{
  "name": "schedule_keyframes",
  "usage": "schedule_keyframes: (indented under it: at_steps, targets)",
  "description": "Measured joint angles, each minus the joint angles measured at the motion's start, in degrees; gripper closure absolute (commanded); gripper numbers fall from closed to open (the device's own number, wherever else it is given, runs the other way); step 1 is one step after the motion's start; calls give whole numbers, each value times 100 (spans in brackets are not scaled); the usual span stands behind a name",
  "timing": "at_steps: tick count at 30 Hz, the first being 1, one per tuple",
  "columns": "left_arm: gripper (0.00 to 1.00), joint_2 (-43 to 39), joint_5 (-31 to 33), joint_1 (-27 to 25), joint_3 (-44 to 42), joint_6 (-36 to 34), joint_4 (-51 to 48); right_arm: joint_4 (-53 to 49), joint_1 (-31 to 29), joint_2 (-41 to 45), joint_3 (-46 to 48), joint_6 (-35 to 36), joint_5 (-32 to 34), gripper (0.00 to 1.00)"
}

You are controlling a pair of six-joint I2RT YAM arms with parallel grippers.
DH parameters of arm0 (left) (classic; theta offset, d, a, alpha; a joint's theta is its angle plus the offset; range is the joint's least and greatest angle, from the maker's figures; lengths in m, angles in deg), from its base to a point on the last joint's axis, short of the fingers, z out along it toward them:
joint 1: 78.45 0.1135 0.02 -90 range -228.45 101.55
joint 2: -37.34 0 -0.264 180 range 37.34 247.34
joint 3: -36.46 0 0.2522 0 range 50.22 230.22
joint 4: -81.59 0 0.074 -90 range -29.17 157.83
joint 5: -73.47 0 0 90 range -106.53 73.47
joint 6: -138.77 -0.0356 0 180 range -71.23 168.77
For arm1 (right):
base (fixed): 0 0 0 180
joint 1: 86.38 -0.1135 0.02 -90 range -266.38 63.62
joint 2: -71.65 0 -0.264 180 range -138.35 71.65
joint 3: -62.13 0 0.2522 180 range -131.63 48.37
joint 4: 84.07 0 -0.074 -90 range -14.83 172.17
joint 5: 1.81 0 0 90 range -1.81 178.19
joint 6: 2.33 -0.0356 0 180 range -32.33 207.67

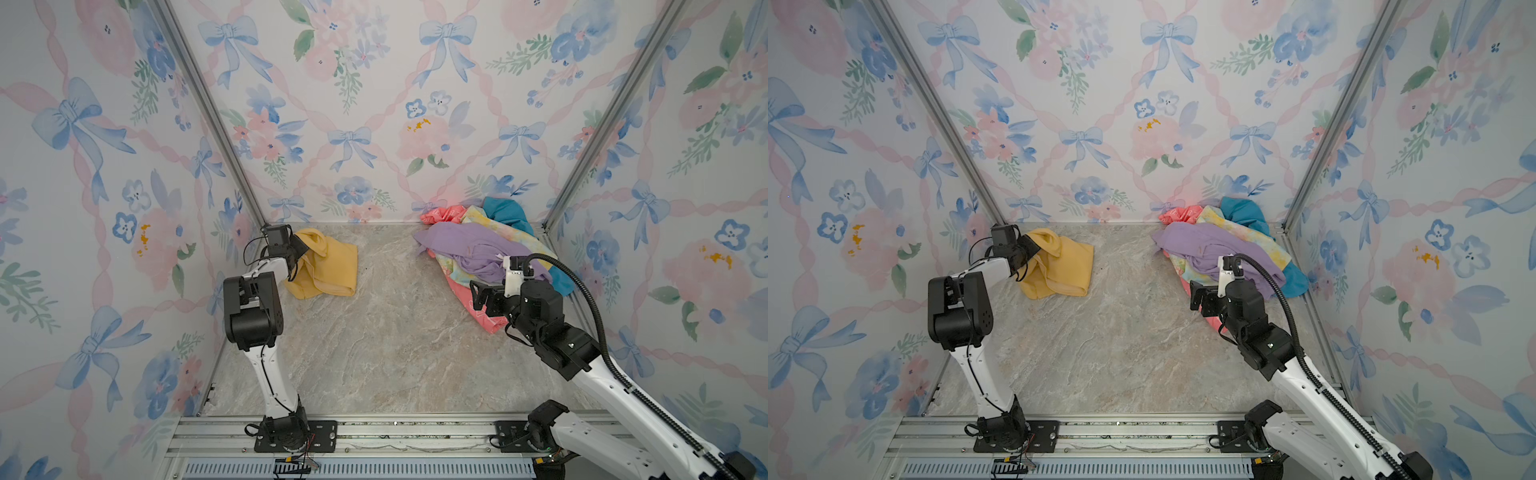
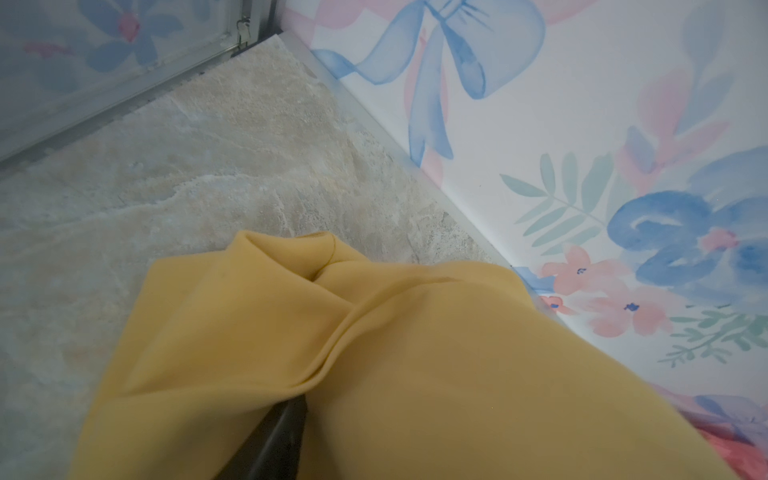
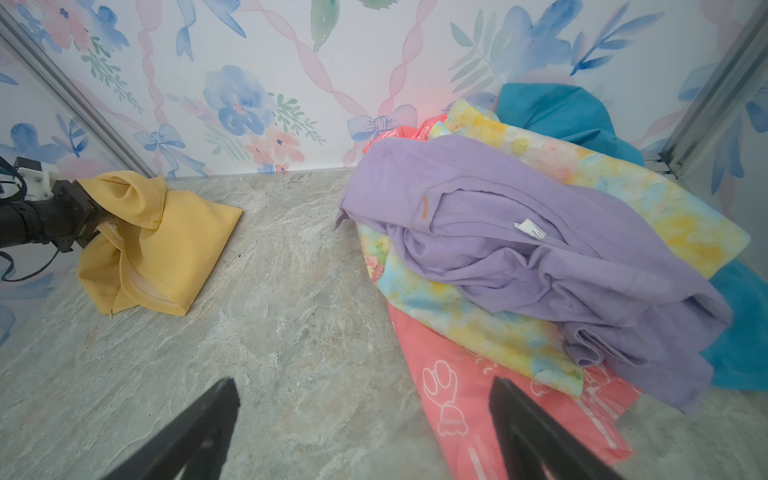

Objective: Pick out a specific cloth from the pile
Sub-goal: 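Lower the yellow cloth onto the table and open the left gripper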

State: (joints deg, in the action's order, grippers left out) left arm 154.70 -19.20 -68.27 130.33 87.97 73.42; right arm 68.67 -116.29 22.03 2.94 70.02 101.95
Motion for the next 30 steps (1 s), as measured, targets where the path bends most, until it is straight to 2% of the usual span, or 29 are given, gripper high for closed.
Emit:
schedule_keyframes:
  at_steps: [6,8,9,11,20,30]
  targets:
    - [17,-79,22,-2,70,-293,-481,-46,74,0,-4,-20,-4,3]
    - [12,-164,26,-13,70,-428,-660,-87,74,0,-22,-17,-4,3]
    - [6,-221,37,-31,70,-496,-756,-105,74,2,-37,-20,-7,3]
    - [2,-339,70,-55,70,-621,-909,-144,74,24,-50,-20,-11,3]
    - [2,-839,258,-120,7,-999,-1458,-332,101,518,-50,-44,-118,3]
    - [2,-1919,492,-310,-826,-1464,-1676,-695,101,717,-50,-81,-286,3]
